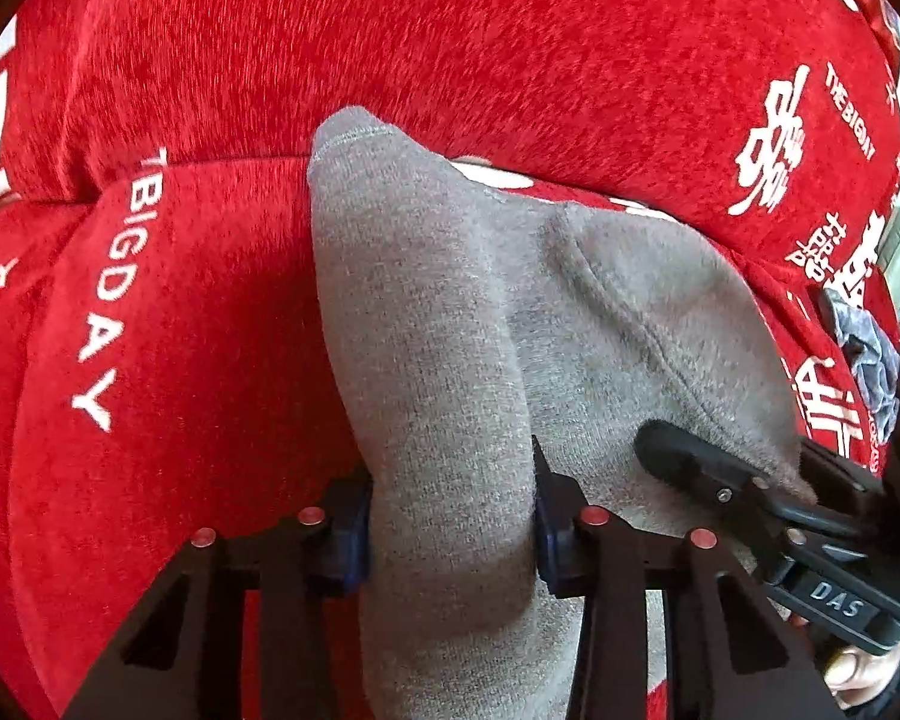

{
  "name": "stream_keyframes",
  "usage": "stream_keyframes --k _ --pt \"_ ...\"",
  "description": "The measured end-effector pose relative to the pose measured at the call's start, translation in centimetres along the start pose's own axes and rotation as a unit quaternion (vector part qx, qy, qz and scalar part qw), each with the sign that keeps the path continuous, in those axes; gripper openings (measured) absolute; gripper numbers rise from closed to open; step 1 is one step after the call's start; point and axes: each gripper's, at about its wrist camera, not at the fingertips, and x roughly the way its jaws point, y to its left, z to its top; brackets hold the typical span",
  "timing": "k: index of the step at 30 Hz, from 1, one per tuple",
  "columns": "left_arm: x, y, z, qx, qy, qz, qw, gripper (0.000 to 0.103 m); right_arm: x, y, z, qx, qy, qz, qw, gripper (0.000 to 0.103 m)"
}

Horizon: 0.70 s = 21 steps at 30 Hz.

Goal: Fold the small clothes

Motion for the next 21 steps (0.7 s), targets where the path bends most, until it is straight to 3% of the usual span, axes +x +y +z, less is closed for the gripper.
stream_keyframes --k 10,21 --pt "-4.2 0.9 -2.2 0.007 -0.027 0.003 0.9996 0.043 -3.0 4.8 -1.9 -0.019 -0.029 0.002 0.999 0.042" --pt "-9.3 3.5 -7.1 0.012 -0.048 0.015 0.9987 0.043 -5.0 10.7 -5.8 -0.049 -0.040 0.010 0.998 0.042"
